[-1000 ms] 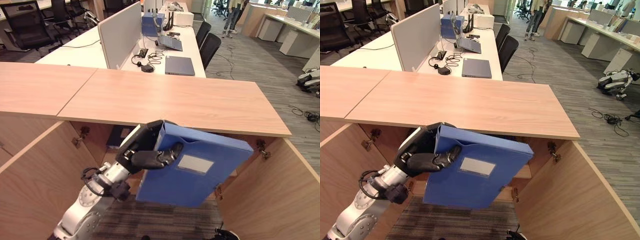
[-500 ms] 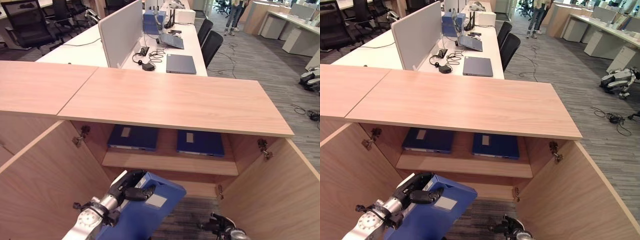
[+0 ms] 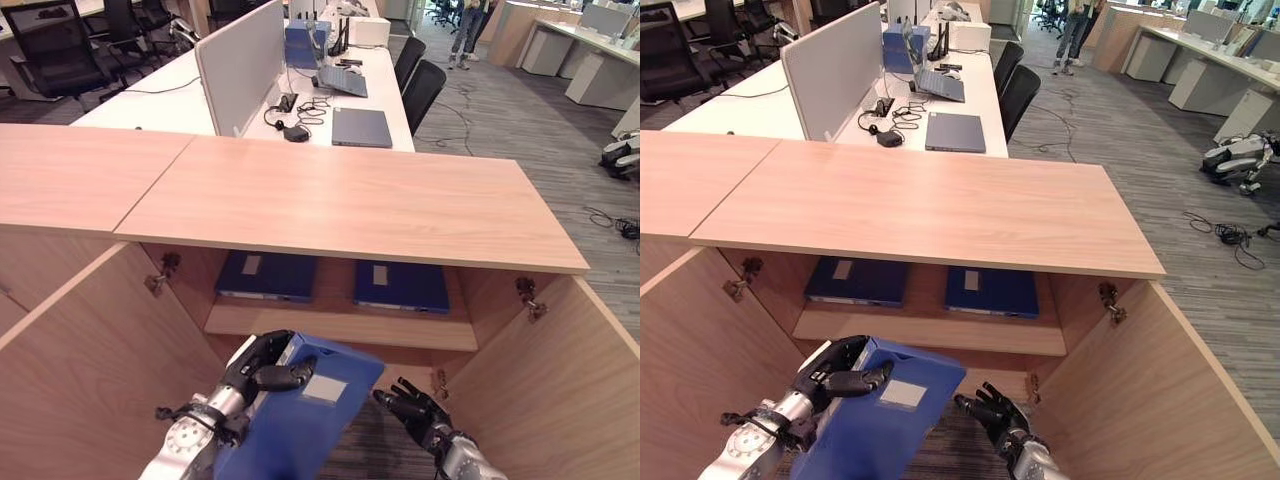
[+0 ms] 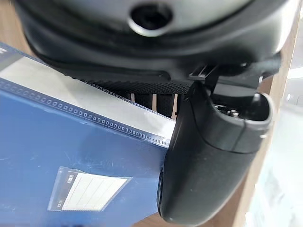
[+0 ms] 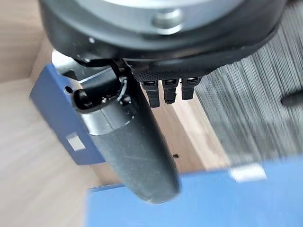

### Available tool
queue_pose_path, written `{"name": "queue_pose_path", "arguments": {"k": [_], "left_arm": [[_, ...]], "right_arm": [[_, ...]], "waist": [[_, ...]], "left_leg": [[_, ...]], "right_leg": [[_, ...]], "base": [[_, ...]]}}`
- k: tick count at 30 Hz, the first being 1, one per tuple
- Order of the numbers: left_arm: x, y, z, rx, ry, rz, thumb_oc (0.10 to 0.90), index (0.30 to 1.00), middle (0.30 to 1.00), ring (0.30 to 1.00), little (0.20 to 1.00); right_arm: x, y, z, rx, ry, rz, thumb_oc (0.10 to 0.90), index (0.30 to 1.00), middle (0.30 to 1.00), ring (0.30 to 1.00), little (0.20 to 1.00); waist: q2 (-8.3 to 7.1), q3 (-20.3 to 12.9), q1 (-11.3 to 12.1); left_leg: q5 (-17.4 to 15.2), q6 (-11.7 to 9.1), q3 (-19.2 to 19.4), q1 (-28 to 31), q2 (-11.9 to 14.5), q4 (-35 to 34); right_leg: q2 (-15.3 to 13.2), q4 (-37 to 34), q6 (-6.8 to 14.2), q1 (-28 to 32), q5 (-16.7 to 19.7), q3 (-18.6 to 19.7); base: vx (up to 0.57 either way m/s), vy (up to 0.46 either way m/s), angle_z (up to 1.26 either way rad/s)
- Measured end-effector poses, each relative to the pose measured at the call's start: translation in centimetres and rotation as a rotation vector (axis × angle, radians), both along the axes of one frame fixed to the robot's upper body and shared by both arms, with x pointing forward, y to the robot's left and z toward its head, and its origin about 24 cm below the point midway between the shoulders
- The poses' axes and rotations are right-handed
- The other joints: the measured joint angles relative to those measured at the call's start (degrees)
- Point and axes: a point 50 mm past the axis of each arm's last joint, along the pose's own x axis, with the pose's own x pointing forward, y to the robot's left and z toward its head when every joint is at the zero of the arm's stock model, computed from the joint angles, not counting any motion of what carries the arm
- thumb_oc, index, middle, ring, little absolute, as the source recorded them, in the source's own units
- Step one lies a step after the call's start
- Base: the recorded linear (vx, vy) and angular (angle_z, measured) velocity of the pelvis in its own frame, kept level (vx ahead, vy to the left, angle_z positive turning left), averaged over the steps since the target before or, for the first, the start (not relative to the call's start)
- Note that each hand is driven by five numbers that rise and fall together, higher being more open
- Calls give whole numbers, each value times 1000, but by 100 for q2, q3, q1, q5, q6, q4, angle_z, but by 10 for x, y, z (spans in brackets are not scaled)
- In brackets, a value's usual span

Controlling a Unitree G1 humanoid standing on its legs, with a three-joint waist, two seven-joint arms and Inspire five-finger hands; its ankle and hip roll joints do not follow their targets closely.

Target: Put the empty folder in the office cabinet

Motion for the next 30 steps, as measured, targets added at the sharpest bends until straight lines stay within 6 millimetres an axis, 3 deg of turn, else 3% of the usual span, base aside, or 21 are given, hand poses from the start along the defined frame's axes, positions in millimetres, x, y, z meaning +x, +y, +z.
{"name": "queue_pose_path", "arguments": {"k": [8, 16, 18, 21, 23, 26, 30], "left_arm": [[4, 4, 5, -156, -6, 90, 400, 300, 300, 300, 300], [8, 4, 8, -184, -18, 100, 400, 300, 300, 300, 300], [13, 3, 12, -189, -35, 94, 400, 300, 300, 300, 300], [26, 1, 21, -181, -79, 68, 400, 300, 300, 300, 300], [32, 1, 26, -181, -103, 61, 400, 300, 300, 300, 300], [43, 3, 37, -102, -146, -30, 400, 300, 300, 300, 300], [46, 2, 41, -64, -179, -58, 400, 300, 300, 300, 300]], "right_arm": [[-2, 6, 0, 38, -4, 60, 800, 900, 900, 900, 900], [9, 3, 6, 7, -47, 181, 800, 900, 900, 900, 900], [16, 0, 11, -25, -84, 229, 800, 900, 900, 900, 900], [38, 5, 31, -89, -211, 439, 800, 900, 900, 900, 900], [44, 4, 36, -103, -243, 464, 800, 900, 900, 900, 900], [56, 7, 55, -165, -323, 681, 800, 900, 900, 900, 900], [59, 5, 57, -188, -334, 718, 800, 900, 900, 900, 900]], "waist": [[1, 1, 18], [1, 1, 56], [0, 0, 92], [-2, -1, 123], [-12, -7, 131], [-34, -14, 144], [-58, -3, 128]], "left_leg": [[0, -1, -8, -13, 2, 0], [5, -2, -14, -28, 1, 1], [7, -4, -14, -29, 1, 1], [14, -9, -14, -28, 2, 1], [13, -10, -18, -29, 0, 2], [19, -15, -29, -33, -3, 2], [18, -16, -23, -39, -4, 2]], "right_leg": [[-1, -1, 1, -5, -2, -9], [-1, -1, 0, -15, 0, -16], [0, -2, 0, -16, 0, -17], [4, -1, -2, -14, 4, -17], [8, 0, -6, -10, 6, -21], [11, -1, -29, -1, 23, -47], [9, 1, -27, -12, 21, -41]], "base": [[0, 0, 0], [0, 0, 0], [0, 0, 0], [0, 0, 0], [0, 0, 0], [5, 0, 4], [0, 0, 0]]}}
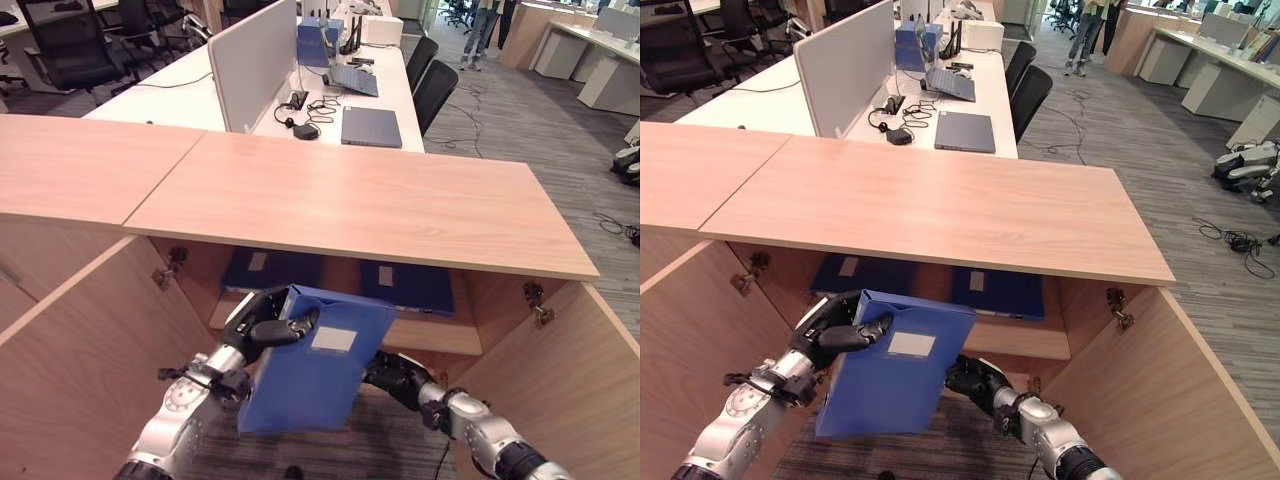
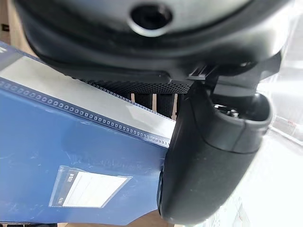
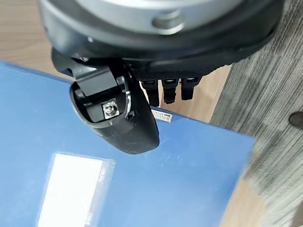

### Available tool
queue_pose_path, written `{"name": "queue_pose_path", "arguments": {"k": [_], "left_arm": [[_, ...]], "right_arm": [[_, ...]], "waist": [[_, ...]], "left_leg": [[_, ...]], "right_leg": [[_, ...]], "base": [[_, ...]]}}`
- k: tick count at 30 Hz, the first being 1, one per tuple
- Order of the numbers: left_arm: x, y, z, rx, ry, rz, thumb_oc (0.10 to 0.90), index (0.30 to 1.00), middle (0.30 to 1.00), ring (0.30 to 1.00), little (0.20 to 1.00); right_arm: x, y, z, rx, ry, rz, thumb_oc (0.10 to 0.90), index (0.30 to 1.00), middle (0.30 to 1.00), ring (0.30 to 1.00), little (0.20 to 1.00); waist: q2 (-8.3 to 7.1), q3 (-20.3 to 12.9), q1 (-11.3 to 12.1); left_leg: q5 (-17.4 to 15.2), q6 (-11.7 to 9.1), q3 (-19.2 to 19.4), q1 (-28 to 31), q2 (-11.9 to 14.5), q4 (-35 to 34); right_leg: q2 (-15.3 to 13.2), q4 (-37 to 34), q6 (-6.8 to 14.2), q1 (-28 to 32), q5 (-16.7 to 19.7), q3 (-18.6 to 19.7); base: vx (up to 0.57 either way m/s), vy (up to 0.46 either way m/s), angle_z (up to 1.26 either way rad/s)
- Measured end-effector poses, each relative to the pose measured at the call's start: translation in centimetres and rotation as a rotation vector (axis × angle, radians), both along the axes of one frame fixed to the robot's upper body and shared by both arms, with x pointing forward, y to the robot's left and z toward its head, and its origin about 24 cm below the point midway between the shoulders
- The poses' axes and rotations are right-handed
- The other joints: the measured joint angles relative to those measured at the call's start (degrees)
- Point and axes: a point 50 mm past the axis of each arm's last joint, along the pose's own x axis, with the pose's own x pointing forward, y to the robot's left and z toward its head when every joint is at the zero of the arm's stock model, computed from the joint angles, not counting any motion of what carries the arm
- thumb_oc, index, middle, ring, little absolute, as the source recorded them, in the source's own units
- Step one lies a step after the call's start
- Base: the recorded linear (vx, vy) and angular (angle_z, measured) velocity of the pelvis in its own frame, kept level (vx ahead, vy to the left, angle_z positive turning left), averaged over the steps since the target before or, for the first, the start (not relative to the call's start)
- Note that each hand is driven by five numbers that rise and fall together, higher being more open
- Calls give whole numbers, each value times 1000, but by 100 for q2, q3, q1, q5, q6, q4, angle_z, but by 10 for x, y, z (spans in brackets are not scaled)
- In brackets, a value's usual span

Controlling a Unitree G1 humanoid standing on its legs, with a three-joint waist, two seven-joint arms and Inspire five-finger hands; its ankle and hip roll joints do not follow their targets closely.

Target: Put the empty folder in the office cabinet

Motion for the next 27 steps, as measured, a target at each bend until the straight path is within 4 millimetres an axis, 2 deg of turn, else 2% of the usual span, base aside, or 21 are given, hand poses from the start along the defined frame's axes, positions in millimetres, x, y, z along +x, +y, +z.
{"name": "queue_pose_path", "arguments": {"k": [1, 3, 7, 12, 17, 19, 23, 27], "left_arm": [[0, 0, 0, 37, -7, -22, 400, 300, 300, 300, 300], [0, 1, -1, 61, -9, -31, 400, 300, 300, 300, 300], [-1, 9, -7, 106, 12, -14, 400, 300, 300, 300, 300], [0, 18, -7, 124, 13, 24, 400, 300, 300, 300, 300], [1, 18, -6, 113, 8, 32, 400, 300, 300, 300, 300], [1, 17, -6, 96, 9, 35, 400, 300, 300, 300, 300], [1, 13, -5, 4, 10, 51, 400, 300, 300, 300, 300], [3, 3, 0, -68, -13, 37, 400, 300, 300, 300, 300]], "right_arm": [[-1, -12, 0, -51, -5, 35, 800, 900, 900, 900, 900], [-1, -20, 1, -75, -3, 44, 800, 900, 900, 900, 900], [4, -40, 5, -85, -11, -33, 800, 900, 900, 900, 900], [12, -52, 12, -51, -37, -137, 800, 900, 900, 900, 900], [12, -48, 10, 5, -24, -195, 800, 900, 900, 900, 900], [9, -44, 3, 8, 4, -215, 800, 900, 900, 900, 900], [1, -35, -9, 39, 65, -252, 800, 900, 900, 900, 900], [-1, -23, -13, 81, 87, -267, 800, 900, 900, 900, 900]], "waist": [[-17, 10, 0], [-34, 19, -19], [-53, 32, -81], [-67, 39, -143], [-67, 39, -138], [-65, 40, -127], [-64, 40, -130], [-60, 43, -128]], "left_leg": [[-1, 0, 10, 0, 1, -1], [-5, -4, 21, 6, 6, -1], [-12, -1, 28, 7, 7, -1], [-15, 1, 37, 10, 6, 0], [-15, 2, 37, 12, 3, 0], [-15, 2, 34, 11, 3, 0], [-15, 2, 32, 13, 3, 0], [-14, 2, 31, 13, 2, 0]], "right_leg": [[-1, -2, 19, -4, -14, 7], [4, -3, 31, -10, -22, 28], [4, -3, 30, -15, -22, 39], [7, -3, 29, -19, -20, 47], [6, -3, -1, -17, 1, 47], [5, -3, -1, -16, 1, 44], [4, -3, 0, -15, 0, 44], [4, -3, -3, -14, 2, 44]], "base": [[15, -10, -3], [9, -10, -5], [2, -1, -1], [0, 0, 0], [0, 0, 0], [0, 0, 0], [0, 0, 0], [0, 0, 0]]}}
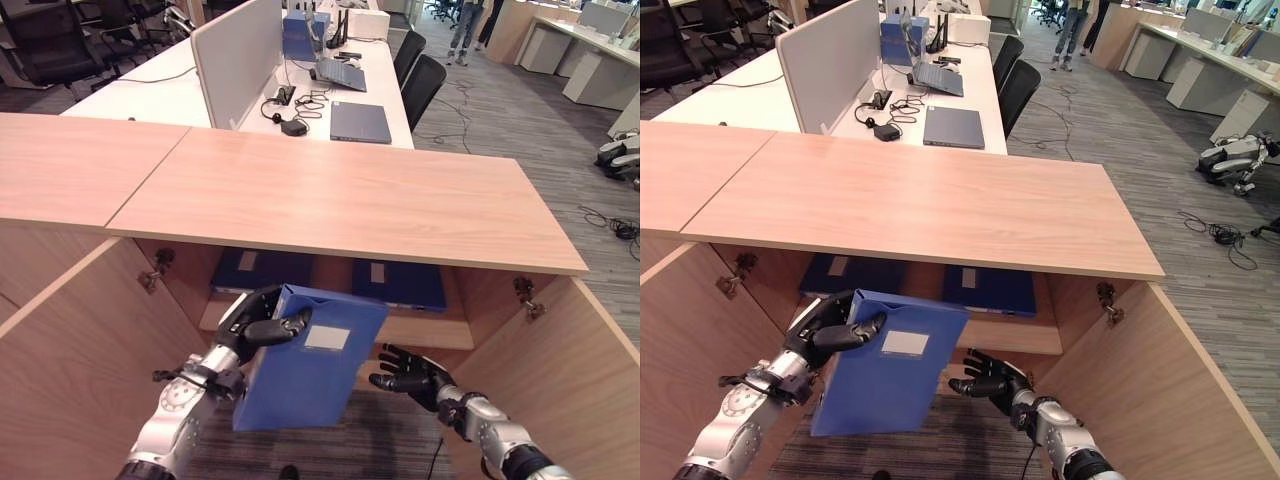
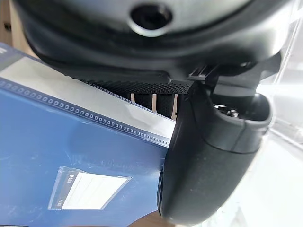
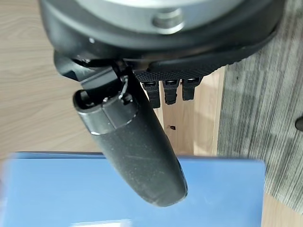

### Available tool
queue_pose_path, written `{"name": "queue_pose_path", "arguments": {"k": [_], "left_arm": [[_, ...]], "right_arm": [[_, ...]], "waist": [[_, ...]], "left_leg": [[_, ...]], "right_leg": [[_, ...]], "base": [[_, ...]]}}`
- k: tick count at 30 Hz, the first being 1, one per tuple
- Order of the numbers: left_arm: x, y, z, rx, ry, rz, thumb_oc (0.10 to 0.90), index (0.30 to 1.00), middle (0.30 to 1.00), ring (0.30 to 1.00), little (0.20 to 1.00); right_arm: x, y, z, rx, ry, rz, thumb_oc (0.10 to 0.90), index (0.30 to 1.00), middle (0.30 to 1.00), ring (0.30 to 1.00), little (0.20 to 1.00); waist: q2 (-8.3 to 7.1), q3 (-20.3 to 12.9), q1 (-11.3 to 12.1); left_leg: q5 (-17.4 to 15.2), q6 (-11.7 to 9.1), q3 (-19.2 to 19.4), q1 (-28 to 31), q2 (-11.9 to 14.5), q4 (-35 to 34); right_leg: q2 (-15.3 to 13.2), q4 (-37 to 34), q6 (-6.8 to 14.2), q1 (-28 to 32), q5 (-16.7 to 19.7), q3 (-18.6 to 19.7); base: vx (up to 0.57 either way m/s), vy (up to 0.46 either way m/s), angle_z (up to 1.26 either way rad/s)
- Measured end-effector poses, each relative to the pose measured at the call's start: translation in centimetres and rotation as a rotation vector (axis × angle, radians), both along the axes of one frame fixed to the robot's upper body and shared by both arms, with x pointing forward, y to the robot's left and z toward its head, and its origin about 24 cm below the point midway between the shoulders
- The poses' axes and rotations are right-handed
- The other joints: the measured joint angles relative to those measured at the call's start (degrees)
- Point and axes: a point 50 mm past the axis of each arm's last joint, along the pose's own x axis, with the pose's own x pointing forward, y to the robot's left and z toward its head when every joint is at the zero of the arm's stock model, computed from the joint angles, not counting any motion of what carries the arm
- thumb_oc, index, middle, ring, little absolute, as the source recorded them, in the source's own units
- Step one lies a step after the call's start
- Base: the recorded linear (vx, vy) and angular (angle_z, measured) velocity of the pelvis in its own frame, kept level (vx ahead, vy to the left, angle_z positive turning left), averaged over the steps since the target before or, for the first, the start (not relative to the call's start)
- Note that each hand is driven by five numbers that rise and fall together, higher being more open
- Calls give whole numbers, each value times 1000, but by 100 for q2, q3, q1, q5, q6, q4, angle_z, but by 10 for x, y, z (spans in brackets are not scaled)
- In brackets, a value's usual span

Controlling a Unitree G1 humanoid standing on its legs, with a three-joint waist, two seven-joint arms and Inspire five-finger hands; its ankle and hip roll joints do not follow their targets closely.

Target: Put the empty folder in the office cabinet

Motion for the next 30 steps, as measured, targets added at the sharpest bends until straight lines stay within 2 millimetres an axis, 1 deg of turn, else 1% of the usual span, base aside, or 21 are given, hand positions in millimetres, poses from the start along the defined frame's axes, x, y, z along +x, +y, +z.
{"name": "queue_pose_path", "arguments": {"k": [4, 8, 11, 17, 18, 20, 23, 26, 28, 29, 30], "left_arm": [[6, -9, 8, -16, -40, -29, 400, 300, 300, 300, 300], [12, -19, 11, -78, -52, -44, 400, 300, 300, 300, 300], [14, -24, 14, -79, -62, -66, 400, 300, 300, 300, 300], [18, -32, 16, -68, -59, -130, 400, 300, 300, 300, 300], [17, -34, 16, -93, -51, -156, 400, 300, 300, 300, 300], [17, -37, 16, -114, -47, -180, 400, 300, 300, 300, 300], [18, -42, 11, -189, 9, -216, 400, 300, 300, 300, 300], [17, -41, 10, -216, 43, -256, 400, 300, 300, 300, 300], [15, -41, 10, -228, 62, -290, 400, 300, 300, 300, 300], [15, -40, 12, -233, 65, -315, 400, 300, 300, 300, 300], [15, -39, 12, -231, 68, -322, 400, 300, 300, 300, 300]], "right_arm": [[-1, 14, -1, 43, 6, 8, 800, 900, 900, 900, 900], [-6, 32, -5, 58, 24, 74, 800, 900, 900, 900, 900], [-7, 38, -5, 62, 27, 94, 800, 900, 900, 900, 900], [-4, 31, -3, 5, 25, 157, 800, 900, 900, 900, 900], [-1, 26, 0, -11, 16, 167, 800, 900, 900, 900, 900], [0, 24, 1, -16, 12, 172, 800, 900, 900, 900, 900], [3, 12, 6, -57, -3, 211, 800, 900, 900, 900, 900], [6, 0, 9, -84, -9, 213, 800, 900, 900, 900, 900], [5, 3, 10, -64, -11, 231, 800, 900, 900, 900, 900], [5, -2, 11, -61, -9, 236, 800, 900, 900, 900, 900], [5, -2, 11, -47, -8, 230, 634, 651, 651, 651, 651]], "waist": [[1, 0, 2], [1, 0, -1], [3, 2, -2], [2, 1, 7], [3, 1, -1], [3, 2, 1], [5, 2, 0], [14, 4, 5], [19, 7, -11], [33, 16, -15], [41, 17, -14]], "left_leg": [[0, -1, -2, 1, 1, 0], [0, 0, -2, 0, 0, 1], [0, 0, -2, 0, 0, 1], [0, -1, 1, 1, -1, 1], [0, -1, 2, 1, -1, 1], [0, -1, 3, 3, -3, 1], [2, -2, -2, 0, -2, 2], [4, -4, -5, -2, -1, 0], [5, -6, -8, -4, 0, 0], [5, -6, -8, -5, -1, 0], [5, -6, -8, -7, -2, -1]], "right_leg": [[4, 0, 2, 2, -2, -1], [2, 0, -1, 1, 1, -2], [0, 0, -3, 1, 2, -2], [1, 0, -6, 1, 4, -1], [3, 0, -6, 0, 5, 1], [2, 0, -6, 2, 5, 2], [5, 0, -6, 1, 5, -1], [7, 0, -9, 5, 7, -3], [9, 0, -9, 2, 6, -5], [7, 1, -9, 3, 6, -5], [7, 1, -9, 2, 7, -5]], "base": [[0, 0, 0], [0, 0, 0], [0, 0, 0], [0, 0, 0], [0, 0, 0], [0, 0, 0], [0, 0, 0], [0, 0, 0], [0, 0, 0], [0, 0, 0], [0, 0, 0]]}}
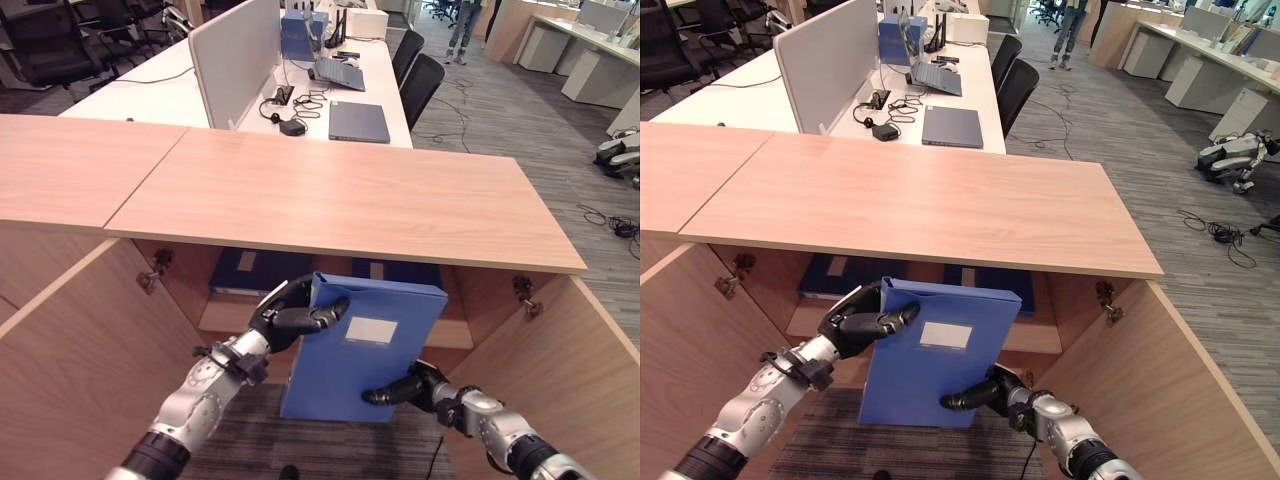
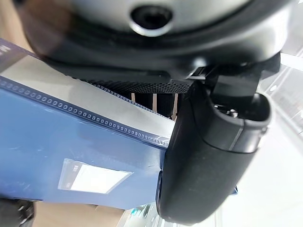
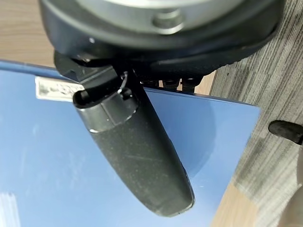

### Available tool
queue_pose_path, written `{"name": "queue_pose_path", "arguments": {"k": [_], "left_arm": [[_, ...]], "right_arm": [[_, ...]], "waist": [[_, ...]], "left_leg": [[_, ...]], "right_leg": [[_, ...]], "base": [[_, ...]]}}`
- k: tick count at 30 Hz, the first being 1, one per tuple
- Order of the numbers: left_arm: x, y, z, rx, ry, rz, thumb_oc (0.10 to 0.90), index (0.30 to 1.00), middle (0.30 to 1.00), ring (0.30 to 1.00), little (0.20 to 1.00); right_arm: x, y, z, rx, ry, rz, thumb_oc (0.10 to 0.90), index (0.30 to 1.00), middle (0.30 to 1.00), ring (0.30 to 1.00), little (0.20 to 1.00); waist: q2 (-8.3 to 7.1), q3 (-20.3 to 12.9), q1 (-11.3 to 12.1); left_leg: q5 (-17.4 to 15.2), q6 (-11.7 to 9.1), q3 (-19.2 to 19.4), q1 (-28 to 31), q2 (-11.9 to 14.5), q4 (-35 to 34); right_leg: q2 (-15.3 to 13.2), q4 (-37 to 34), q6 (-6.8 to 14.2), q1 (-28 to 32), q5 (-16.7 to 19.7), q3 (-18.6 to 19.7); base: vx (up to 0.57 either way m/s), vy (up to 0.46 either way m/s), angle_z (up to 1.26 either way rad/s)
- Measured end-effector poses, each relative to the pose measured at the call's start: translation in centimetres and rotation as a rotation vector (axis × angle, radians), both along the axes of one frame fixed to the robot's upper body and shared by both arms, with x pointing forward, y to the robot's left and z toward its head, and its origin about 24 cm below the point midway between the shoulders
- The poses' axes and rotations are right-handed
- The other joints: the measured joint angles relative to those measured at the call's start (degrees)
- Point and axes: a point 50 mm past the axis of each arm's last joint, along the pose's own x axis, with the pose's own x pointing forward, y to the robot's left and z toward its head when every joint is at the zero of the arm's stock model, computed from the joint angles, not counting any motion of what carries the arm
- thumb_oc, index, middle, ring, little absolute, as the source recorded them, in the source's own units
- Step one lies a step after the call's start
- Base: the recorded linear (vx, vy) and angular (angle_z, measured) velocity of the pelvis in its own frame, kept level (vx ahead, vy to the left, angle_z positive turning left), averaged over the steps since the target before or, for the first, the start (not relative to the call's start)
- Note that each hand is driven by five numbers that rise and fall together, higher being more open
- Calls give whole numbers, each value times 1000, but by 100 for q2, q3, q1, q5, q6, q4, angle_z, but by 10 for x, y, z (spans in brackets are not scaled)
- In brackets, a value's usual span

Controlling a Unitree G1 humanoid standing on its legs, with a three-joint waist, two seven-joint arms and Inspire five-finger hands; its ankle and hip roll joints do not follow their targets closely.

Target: Put the empty folder in the office cabinet

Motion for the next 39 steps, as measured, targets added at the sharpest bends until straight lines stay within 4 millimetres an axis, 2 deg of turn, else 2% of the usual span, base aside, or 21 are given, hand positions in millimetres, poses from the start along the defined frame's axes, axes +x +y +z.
{"name": "queue_pose_path", "arguments": {"k": [1, 8, 15, 16, 17, 18, 21, 24, 26, 28, 30, 32, 34, 37, 39], "left_arm": [[0, 2, 1, -6, -1, -11, 400, 300, 300, 300, 300], [3, 15, 10, -5, -21, -34, 400, 300, 300, 300, 300], [-4, 17, 1, -12, 9, -19, 400, 300, 300, 300, 300], [-6, 18, -3, -17, 20, -7, 461, 392, 392, 392, 392], [-6, 19, -4, -9, 18, -4, 549, 524, 524, 524, 524], [-7, 20, -7, -12, 22, 11, 800, 900, 900, 900, 900], [-10, 28, -12, 14, 22, 58, 800, 900, 900, 900, 900], [-9, 34, -19, 158, 7, 86, 800, 900, 900, 900, 900], [-13, 40, -30, 256, 40, 94, 800, 900, 900, 900, 900], [-24, 46, -55, 308, 133, 144, 800, 900, 900, 900, 900], [-44, 52, -91, 338, 315, 249, 800, 900, 900, 900, 900], [-61, 53, -112, 319, 427, 326, 800, 900, 900, 900, 900], [-94, 53, -142, 302, 614, 413, 800, 900, 900, 900, 900], [-129, 50, -171, 269, 815, 552, 800, 900, 900, 900, 900], [-150, 51, -182, 258, 925, 635, 800, 900, 900, 900, 900]], "right_arm": [[-1, 2, 0, 39, 8, -23, 400, 300, 300, 300, 300], [-15, 18, -2, 199, 34, -109, 400, 300, 300, 300, 300], [-38, 23, -13, 285, 90, -225, 400, 300, 300, 300, 300], [-42, 23, -15, 293, 102, -244, 400, 300, 300, 300, 300], [-43, 23, -15, 295, 101, -256, 400, 300, 300, 300, 300], [-47, 23, -17, 309, 102, -289, 400, 300, 300, 300, 300], [-52, 29, -20, 361, 125, -385, 400, 300, 300, 300, 300], [-52, 39, -22, 422, 142, -495, 400, 300, 300, 300, 300], [-50, 43, -22, 466, 156, -571, 400, 300, 300, 300, 300], [-49, 41, -25, 481, 168, -652, 400, 300, 300, 300, 300], [-52, 38, -30, 455, 191, -692, 400, 300, 300, 300, 300], [-55, 36, -34, 433, 209, -704, 400, 300, 300, 300, 300], [-59, 31, -39, 402, 237, -746, 400, 300, 300, 300, 300], [-66, 24, -48, 393, 293, -874, 400, 300, 300, 300, 300], [-71, 17, -53, 371, 323, -936, 400, 300, 300, 300, 300]], "waist": [[4, -2, -1], [15, -2, 10], [32, -14, -22], [43, -14, -24], [47, -15, -35], [58, -18, -21], [97, -18, -30], [129, -18, -27], [146, -16, -26], [175, -32, -47], [180, -34, -61], [170, -44, -100], [158, -59, -153], [132, -112, -165], [123, -117, -165]], "left_leg": [[0, 0, -3, 0, 1, 0], [3, -3, -15, -11, -1, 0], [4, -3, -5, -7, -4, -1], [4, -3, -2, -7, -4, -1], [4, -3, -1, -8, -4, -1], [4, -3, 0, -5, -4, -1], [4, -3, 6, -1, -2, -1], [7, -4, 17, 13, 1, -1], [6, -6, 30, 33, 2, -2], [-1, -2, 54, 58, 7, -2], [-6, 5, 88, 63, 8, -2], [-16, 3, 100, 58, 10, -2], [-15, 11, 103, 48, 15, -2], [-29, 44, 102, -16, 16, -2], [-19, 54, 101, -36, 15, -2]], "right_leg": [[1, 0, 0, 0, 0, -3], [-10, 17, 2, 2, -4, -15], [-5, 34, 1, -2, -4, -7], [-5, 34, -1, -4, -2, -4], [-5, 35, -2, -6, -1, -3], [-5, 34, -2, -4, -1, -3], [-4, 36, -11, -3, 5, 3], [-2, 38, -18, 3, 13, 12], [-4, 39, -15, 14, 11, 25], [-12, 38, -9, 21, 11, 54], [-19, 40, -5, 13, 13, 77], [-22, 38, 9, 0, -10, 87], [-21, 34, 5, -14, -15, 94], [-20, 26, -6, -79, -17, 94], [-21, 19, -12, -103, -12, 91]], "base": [[0, 0, 0], [0, 0, 0], [0, 0, 0], [0, 0, 0], [0, 0, 0], [0, 0, 0], [0, 0, 0], [0, 0, 0], [11, -12, -4], [-2, -19, -6], [-1, -22, -6], [2, -7, -2], [1, -17, -1], [0, 0, 0], [1, -21, 0]]}}
